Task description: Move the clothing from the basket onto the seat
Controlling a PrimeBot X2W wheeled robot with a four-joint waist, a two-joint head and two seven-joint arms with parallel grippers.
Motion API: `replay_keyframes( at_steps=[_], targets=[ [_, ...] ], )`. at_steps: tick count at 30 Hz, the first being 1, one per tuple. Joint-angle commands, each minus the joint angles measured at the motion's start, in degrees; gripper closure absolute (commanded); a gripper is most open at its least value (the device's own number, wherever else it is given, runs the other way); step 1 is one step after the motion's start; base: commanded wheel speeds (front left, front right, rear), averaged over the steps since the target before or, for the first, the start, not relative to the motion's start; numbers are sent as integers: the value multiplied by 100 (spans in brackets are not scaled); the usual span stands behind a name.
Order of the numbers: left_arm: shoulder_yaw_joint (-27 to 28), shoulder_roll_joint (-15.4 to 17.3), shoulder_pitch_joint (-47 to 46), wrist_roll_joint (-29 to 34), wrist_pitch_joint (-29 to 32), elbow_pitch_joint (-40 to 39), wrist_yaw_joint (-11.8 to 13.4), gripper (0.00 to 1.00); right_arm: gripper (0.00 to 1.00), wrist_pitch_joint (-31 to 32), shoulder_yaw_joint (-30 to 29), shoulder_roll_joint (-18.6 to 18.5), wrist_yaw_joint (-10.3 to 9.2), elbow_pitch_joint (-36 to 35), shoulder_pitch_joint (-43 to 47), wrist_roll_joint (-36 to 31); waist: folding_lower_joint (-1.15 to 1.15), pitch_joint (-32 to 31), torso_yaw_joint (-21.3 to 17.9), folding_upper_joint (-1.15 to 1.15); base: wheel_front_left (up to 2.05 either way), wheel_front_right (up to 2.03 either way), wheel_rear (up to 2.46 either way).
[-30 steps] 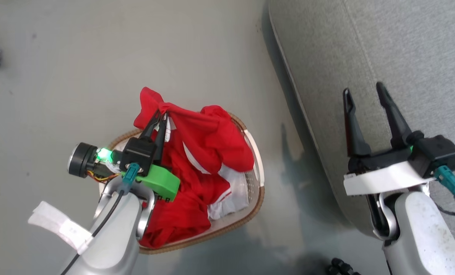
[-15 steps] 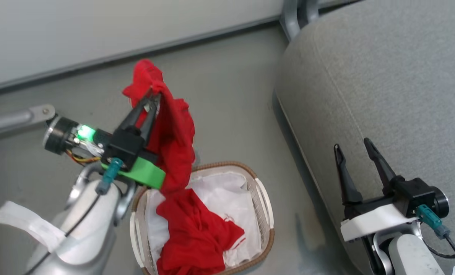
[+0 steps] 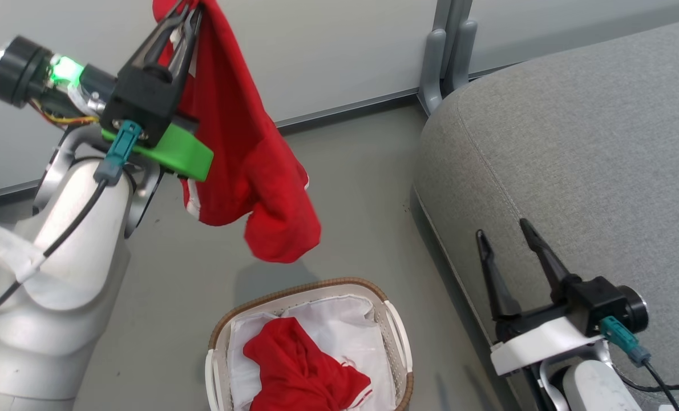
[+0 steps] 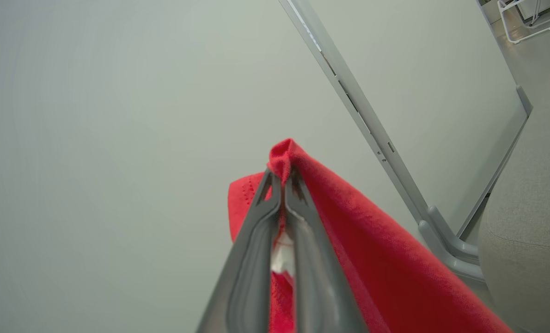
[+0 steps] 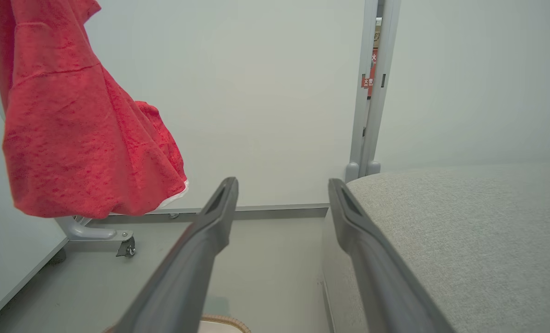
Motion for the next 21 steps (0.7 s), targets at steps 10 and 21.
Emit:
replay_keyframes(
  at_steps=[10, 21],
  targets=[
    [-282, -220, -725, -50, 324, 91, -64, 100, 0, -12, 1087, -18, -6, -105, -883, 223, 1, 18, 24, 0, 0, 0, 0],
    [-712, -715, -979, -141, 423, 100, -87, 100, 0, -11, 1627, -18, -6, 343, -2168, -22, 1, -12, 296, 0, 0, 0, 0]
  ],
)
